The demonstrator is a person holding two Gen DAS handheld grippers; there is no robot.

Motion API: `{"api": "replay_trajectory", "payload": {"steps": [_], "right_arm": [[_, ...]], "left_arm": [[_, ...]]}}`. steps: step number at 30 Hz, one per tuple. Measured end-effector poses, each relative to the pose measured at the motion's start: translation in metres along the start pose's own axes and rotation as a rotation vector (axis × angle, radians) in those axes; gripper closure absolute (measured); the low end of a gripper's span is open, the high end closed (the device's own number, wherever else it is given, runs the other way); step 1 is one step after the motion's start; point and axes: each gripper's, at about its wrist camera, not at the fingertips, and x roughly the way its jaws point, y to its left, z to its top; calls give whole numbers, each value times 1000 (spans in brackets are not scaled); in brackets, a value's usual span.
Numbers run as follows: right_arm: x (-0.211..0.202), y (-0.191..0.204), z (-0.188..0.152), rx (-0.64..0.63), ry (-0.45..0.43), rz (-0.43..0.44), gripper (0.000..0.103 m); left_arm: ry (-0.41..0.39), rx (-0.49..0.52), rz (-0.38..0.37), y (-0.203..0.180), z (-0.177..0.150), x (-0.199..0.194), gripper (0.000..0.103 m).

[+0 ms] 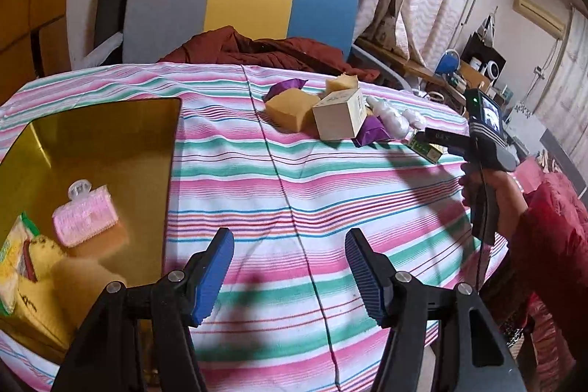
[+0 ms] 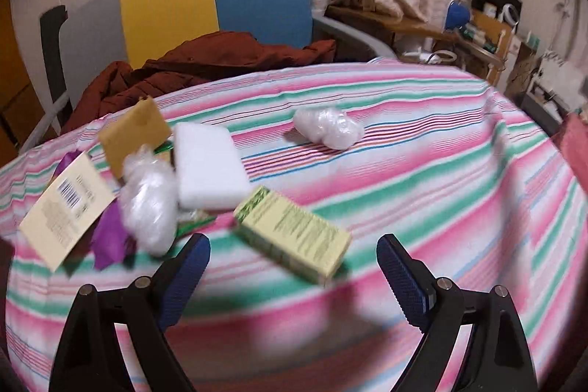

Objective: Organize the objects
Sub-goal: 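Move both tools back toward the remaining items on the cloth, then grasp the green-yellow medicine box with the right tool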

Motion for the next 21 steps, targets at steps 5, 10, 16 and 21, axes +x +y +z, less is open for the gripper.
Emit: {"api": "replay_trajectory", "payload": {"steps": [5, 10, 16, 21], "right_arm": [[23, -5, 2, 26, 25, 16, 21], [26, -5, -7, 51, 18, 73, 52], [19, 20, -18, -43, 0, 95, 64], [21, 24, -22, -56, -9, 81, 64]], "left_arm": [[18, 28, -2, -9, 10, 15, 39], [26, 55, -19, -23, 23, 35, 39], [31, 94, -51, -44, 47, 67, 39], [26, 110, -80, -57, 77, 101, 39]]}}
